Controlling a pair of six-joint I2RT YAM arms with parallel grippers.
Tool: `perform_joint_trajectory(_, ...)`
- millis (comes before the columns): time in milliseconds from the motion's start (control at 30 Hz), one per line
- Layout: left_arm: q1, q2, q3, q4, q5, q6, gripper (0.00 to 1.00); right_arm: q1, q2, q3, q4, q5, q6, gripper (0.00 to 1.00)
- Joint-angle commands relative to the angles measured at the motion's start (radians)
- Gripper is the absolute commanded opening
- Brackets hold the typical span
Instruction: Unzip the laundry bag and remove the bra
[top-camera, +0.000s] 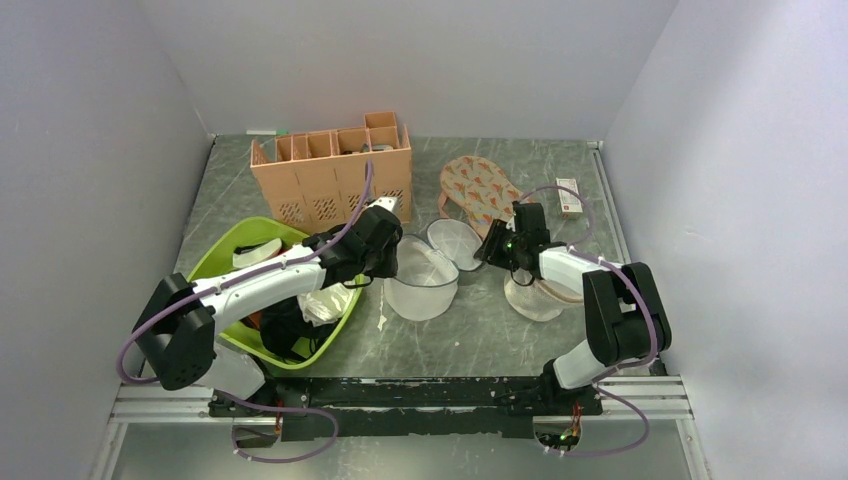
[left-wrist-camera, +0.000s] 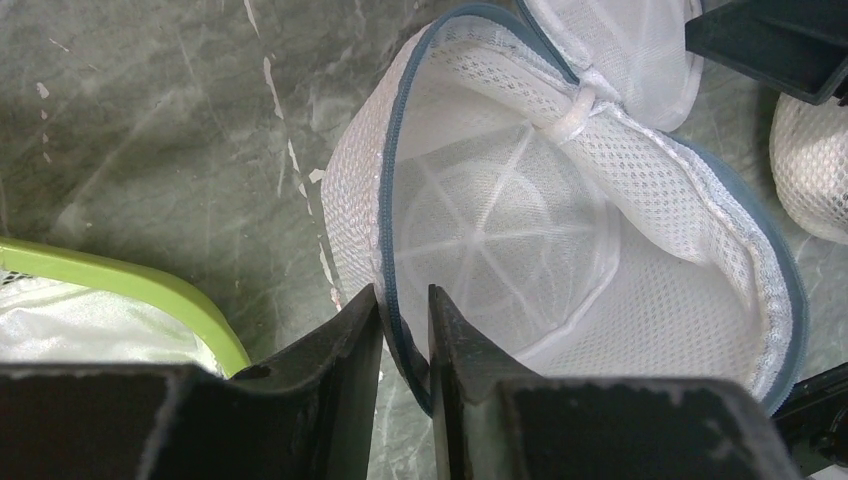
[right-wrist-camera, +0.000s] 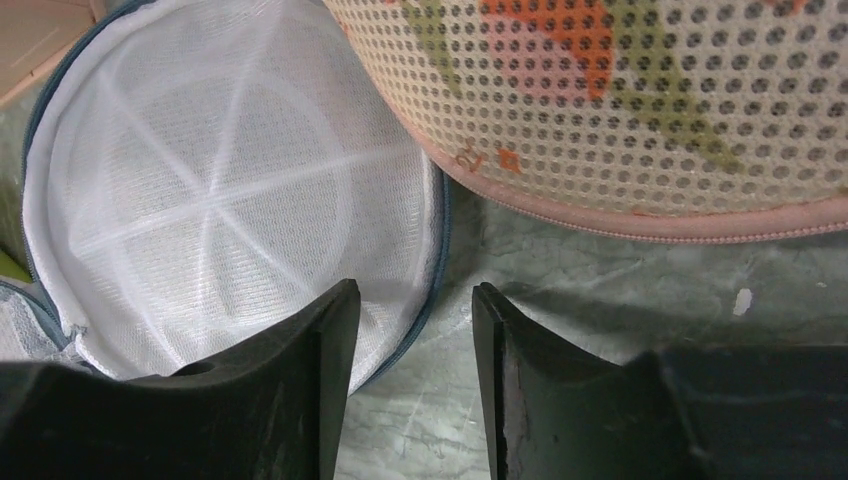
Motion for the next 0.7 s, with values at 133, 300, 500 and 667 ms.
perform_joint_trajectory(133, -0.008, -0.018, -0.008, 0.025, 0.018, -0.013, 0.30, -0.029, -0.023, -0.080, 0.160, -0.022, 0.083, 0.48)
perform_joint_trajectory(300, -0.006, -0.021, -0.015, 0.031, 0.021, -0.019, 0.29, -0.060, 0.010, -0.174, 0.343, -0.135, 0.237, 0.43)
perform_joint_trajectory(500, -0.008, -0.018, -0.015, 0.036, 0.028, -0.012, 0.29, -0.061, 0.087, -0.293, 0.670, -0.226, 0.428, 0.43)
perform_joint_trajectory(667, -0.010, -0.030, -0.018, 0.034, 0.015, -0.007, 0.29, -0.062, 0.118, -0.293, 0.753, -0.242, 0.435, 0.38)
